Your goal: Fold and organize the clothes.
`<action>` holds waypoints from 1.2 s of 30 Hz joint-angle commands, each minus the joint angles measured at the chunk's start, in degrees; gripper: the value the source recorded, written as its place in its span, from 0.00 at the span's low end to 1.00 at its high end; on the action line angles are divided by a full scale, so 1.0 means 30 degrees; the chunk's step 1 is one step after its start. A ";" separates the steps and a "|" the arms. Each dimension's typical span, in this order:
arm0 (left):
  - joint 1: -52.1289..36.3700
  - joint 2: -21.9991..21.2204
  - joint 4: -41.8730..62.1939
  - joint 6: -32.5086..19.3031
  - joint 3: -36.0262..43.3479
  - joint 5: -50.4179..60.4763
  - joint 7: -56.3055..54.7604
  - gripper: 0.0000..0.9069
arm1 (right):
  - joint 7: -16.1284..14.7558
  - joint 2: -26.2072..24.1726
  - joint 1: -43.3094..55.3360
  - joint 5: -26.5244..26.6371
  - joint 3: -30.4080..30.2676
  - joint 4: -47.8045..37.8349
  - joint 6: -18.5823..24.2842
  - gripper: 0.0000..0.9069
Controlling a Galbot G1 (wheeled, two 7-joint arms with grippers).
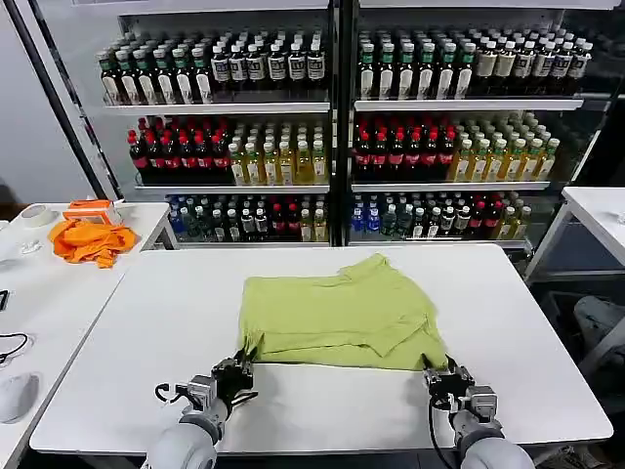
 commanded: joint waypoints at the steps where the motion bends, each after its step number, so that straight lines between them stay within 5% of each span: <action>1: 0.0093 0.0021 -0.0026 0.0103 -0.0004 -0.0072 0.0016 0.03 | 0.0101 0.0081 0.0060 0.0168 -0.0016 -0.0177 0.0049 0.00; 8: 0.1295 0.0345 -0.1718 0.0175 -0.0271 -0.0121 0.0036 0.03 | 0.0021 -0.0236 -0.0697 0.0224 0.0172 0.1111 -0.0063 0.00; 23: 0.8902 0.0479 -0.7856 -0.0240 -0.1409 0.1226 -0.0077 0.02 | -0.0077 -0.1098 -0.8736 -0.0666 0.2789 0.6366 0.0261 0.00; 24: 0.9228 0.0461 -0.8022 -0.0307 -0.1407 0.1335 -0.0092 0.02 | -0.0119 -0.1119 -0.8970 -0.0790 0.2848 0.6549 0.0314 0.24; 25: 0.9811 0.0426 -0.8149 -0.0402 -0.1399 0.1560 -0.0101 0.03 | -0.0191 -0.1168 -0.9425 -0.1096 0.2927 0.6715 0.0351 1.00; 28: 1.0742 0.0378 -0.8561 -0.0434 -0.1421 0.1836 -0.0053 1.00 | -0.0041 -0.1095 -0.9741 -0.1782 0.3090 0.6942 -0.0062 1.00; 36: 1.0055 0.1253 -0.8670 -0.0081 -0.2520 0.1929 -0.0091 1.00 | -0.0351 -0.1504 -0.8885 -0.2486 0.4252 0.7417 0.0721 1.00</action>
